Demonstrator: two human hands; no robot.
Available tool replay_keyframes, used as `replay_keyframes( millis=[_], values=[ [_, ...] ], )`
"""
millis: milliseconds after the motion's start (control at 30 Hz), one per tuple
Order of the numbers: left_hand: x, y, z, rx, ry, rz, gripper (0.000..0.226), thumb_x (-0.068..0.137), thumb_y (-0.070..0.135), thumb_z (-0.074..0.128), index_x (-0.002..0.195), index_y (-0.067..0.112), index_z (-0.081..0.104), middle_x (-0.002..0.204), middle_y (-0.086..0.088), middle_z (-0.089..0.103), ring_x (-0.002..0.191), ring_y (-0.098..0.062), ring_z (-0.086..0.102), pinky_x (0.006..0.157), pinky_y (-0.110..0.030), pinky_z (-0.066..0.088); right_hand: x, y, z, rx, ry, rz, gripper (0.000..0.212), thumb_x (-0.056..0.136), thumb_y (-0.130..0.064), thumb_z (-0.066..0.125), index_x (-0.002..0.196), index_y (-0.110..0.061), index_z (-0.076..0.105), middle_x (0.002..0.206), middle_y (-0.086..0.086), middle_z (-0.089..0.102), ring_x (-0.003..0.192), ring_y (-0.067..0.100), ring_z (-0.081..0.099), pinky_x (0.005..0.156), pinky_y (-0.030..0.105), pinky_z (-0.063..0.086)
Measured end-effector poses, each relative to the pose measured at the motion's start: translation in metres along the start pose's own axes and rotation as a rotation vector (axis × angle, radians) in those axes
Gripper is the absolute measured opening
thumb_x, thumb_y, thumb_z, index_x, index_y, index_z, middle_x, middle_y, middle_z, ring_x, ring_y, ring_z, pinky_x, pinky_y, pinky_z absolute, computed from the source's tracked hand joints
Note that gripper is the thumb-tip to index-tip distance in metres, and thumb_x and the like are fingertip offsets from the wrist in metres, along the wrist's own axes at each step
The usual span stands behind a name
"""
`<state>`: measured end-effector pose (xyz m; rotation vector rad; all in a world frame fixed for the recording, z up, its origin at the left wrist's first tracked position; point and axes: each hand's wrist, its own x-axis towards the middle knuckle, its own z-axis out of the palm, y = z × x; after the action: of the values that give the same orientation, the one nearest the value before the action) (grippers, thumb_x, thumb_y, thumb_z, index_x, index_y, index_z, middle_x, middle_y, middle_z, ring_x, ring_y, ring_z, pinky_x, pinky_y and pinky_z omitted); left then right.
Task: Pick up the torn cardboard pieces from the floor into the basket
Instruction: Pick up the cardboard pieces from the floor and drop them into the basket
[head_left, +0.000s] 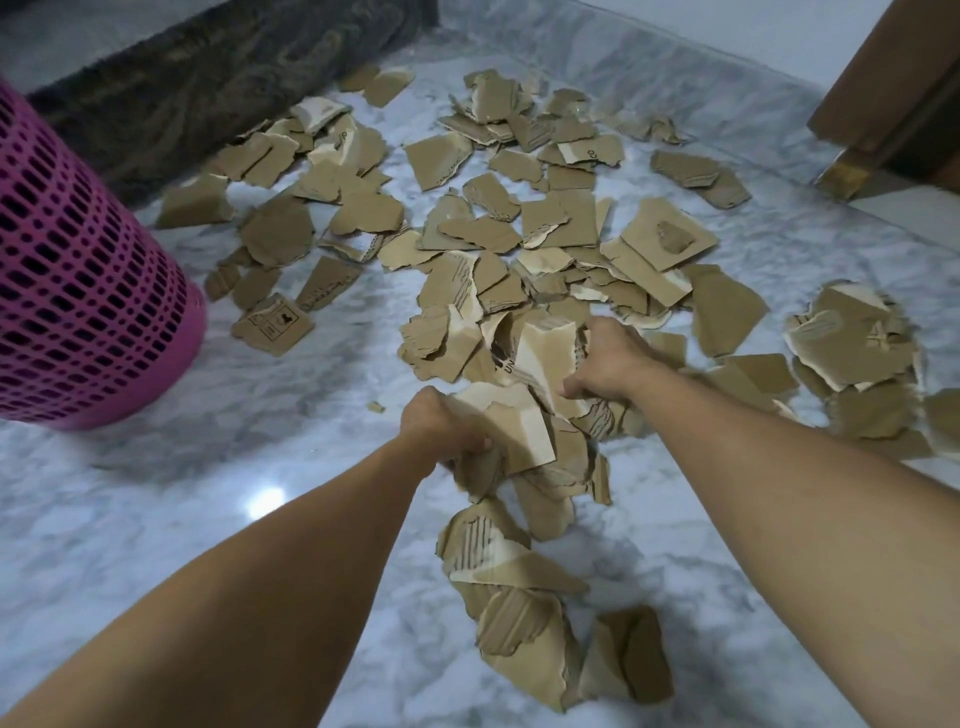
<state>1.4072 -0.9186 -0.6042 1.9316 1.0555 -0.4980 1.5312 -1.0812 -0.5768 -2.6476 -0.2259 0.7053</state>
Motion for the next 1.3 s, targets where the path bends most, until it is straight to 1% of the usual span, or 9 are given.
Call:
replay_keyframes(
  millis=[33,167,333,467,567,600,767,1100,1300],
  values=[
    [-0.005,0.000,-0.002,-0.097,-0.034,0.001,0.060,0.068,0.006,0.085,0.113,0.009,0.046,0.093,-0.010,0.054,0.073,-0.025,0.060,0.074,-0.048,0.059,-0.005,0.000,-0.002,-0.013,-0.008,-0.010,0.063,0.064,-0.023,0.089,0.116,-0.014,0.055,0.116,0.009,0.064,0.106,0.029,0.060,0.082,0.032,0.048],
    [-0.028,0.004,-0.024,-0.220,-0.128,0.068,0.077,0.071,-0.008,0.078,0.137,0.010,0.041,0.097,-0.007,0.051,0.095,-0.031,0.058,0.073,-0.047,0.059,-0.026,-0.006,-0.022,0.038,-0.010,-0.033,0.045,0.063,-0.019,0.088,0.098,-0.010,0.061,0.099,0.010,0.068,0.090,0.026,0.064,0.077,0.031,0.052],
    [-0.052,0.020,-0.088,-0.147,-0.105,0.197,0.054,0.076,-0.012,0.070,0.125,0.005,0.052,0.100,-0.012,0.059,0.082,-0.022,0.060,0.059,-0.037,0.058,-0.052,-0.040,-0.062,0.069,0.025,-0.052,0.049,0.064,-0.019,0.087,0.101,-0.007,0.059,0.099,0.011,0.068,0.088,0.028,0.065,0.077,0.037,0.057],
    [-0.079,0.041,-0.163,-0.116,0.004,0.259,0.032,0.078,-0.011,0.068,0.091,0.014,0.053,0.098,-0.013,0.058,0.077,-0.023,0.059,0.067,-0.042,0.060,-0.078,-0.095,-0.094,0.082,0.031,-0.094,0.045,0.068,-0.019,0.086,0.101,-0.005,0.058,0.100,0.011,0.065,0.091,0.028,0.062,0.078,0.033,0.054],
    [-0.097,0.050,-0.231,-0.069,0.084,0.301,0.061,0.079,-0.004,0.072,0.132,0.009,0.046,0.100,-0.007,0.052,0.085,-0.025,0.061,0.062,-0.035,0.060,-0.094,-0.151,-0.111,0.115,0.085,-0.147,0.058,0.061,-0.024,0.090,0.108,-0.005,0.060,0.104,0.010,0.068,0.098,0.028,0.063,0.089,0.037,0.053],
    [-0.100,0.051,-0.252,-0.044,0.111,0.312,0.065,0.078,-0.001,0.074,0.134,0.008,0.044,0.098,-0.006,0.054,0.087,-0.026,0.063,0.065,-0.037,0.060,-0.097,-0.167,-0.114,0.118,0.108,-0.173,0.062,0.058,-0.027,0.091,0.108,-0.008,0.061,0.105,0.010,0.068,0.097,0.028,0.063,0.090,0.038,0.053],
    [-0.122,0.045,-0.359,-0.144,0.241,0.371,0.080,0.071,-0.005,0.077,0.141,0.010,0.041,0.121,-0.015,0.055,0.097,-0.031,0.064,0.072,-0.046,0.060,-0.120,-0.263,-0.128,0.159,0.199,-0.291,0.063,0.058,-0.026,0.092,0.111,-0.009,0.061,0.106,0.008,0.068,0.098,0.027,0.063,0.092,0.039,0.051],
    [-0.131,-0.020,-0.525,-0.280,0.429,0.371,0.078,0.075,-0.009,0.071,0.143,0.010,0.037,0.125,-0.014,0.052,0.094,-0.028,0.063,0.053,-0.033,0.056,-0.144,-0.449,-0.110,0.181,0.267,-0.546,0.060,0.074,-0.027,0.083,0.124,-0.007,0.056,0.125,0.011,0.062,0.114,0.028,0.057,0.091,0.029,0.044],
    [-0.104,-0.073,-0.569,-0.259,0.551,0.255,0.070,0.073,-0.012,0.067,0.137,0.007,0.045,0.110,-0.014,0.057,0.083,-0.027,0.061,0.043,-0.028,0.051,-0.134,-0.539,-0.052,0.233,0.207,-0.593,0.048,0.087,-0.023,0.070,0.128,-0.007,0.050,0.127,0.011,0.059,0.115,0.029,0.056,0.080,0.026,0.037]
  ],
)
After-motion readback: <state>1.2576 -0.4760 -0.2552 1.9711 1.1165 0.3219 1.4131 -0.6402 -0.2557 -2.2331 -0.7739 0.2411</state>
